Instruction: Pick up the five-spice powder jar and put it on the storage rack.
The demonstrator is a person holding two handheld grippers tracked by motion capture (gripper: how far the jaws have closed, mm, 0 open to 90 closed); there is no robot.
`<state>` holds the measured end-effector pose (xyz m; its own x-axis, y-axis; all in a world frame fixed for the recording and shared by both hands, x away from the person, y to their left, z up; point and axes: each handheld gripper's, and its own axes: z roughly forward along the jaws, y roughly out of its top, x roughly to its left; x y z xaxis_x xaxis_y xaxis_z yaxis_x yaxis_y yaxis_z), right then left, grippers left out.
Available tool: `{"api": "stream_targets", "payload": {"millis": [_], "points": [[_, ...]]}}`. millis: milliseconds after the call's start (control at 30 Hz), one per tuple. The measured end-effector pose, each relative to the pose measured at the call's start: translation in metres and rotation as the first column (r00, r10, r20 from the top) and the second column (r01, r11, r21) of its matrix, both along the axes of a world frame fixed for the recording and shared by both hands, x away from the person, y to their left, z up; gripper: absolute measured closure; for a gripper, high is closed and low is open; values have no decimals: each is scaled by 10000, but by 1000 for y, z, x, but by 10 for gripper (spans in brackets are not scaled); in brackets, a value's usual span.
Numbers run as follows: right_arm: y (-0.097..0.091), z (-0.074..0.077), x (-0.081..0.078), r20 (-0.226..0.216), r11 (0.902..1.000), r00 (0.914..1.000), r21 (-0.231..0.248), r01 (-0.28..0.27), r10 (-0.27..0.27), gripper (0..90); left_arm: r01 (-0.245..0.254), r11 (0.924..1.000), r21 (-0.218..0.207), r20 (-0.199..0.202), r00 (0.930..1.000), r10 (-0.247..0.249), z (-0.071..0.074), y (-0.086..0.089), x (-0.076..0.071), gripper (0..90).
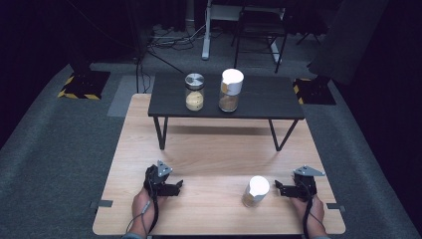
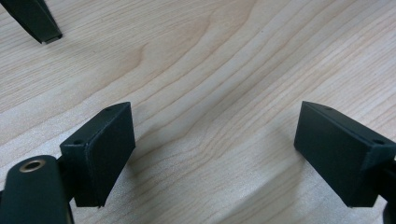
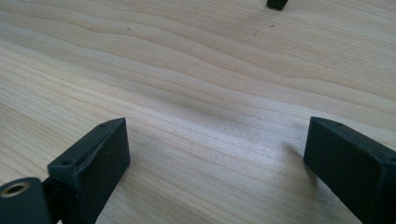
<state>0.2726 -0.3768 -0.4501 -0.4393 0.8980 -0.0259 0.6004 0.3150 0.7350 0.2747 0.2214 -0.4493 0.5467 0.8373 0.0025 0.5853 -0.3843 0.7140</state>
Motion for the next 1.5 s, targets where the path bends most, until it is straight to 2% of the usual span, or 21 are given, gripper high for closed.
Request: {"api": "stream_targets", "payload": {"millis": [100, 200, 667, 1200, 1500], "points": [[2, 0, -4, 151, 9999, 9999, -139, 15, -13, 61, -2, 10000, -4, -2, 10000, 2, 0, 0, 0, 124], [0, -1, -5, 184, 10000, 9998, -28, -1, 1, 52, 6, 10000, 8, 13, 10000, -6, 0, 0, 0, 124], [-19, 4, -26, 274, 9962, 9996, 873, 2, -26, 42, 1, 10000, -5, 0, 10000, -1, 0, 0, 0, 124], [-26, 27, -78, 1513, 9870, 9884, 1567, -355, 115, 42, 2, 10000, -2, 0, 10000, -2, 0, 0, 0, 124], [-28, 34, -96, 1998, 9816, 9797, 1838, -511, 136, 42, 6, 10000, 20, 23, 10000, -6, 0, 0, 0, 124]]}}
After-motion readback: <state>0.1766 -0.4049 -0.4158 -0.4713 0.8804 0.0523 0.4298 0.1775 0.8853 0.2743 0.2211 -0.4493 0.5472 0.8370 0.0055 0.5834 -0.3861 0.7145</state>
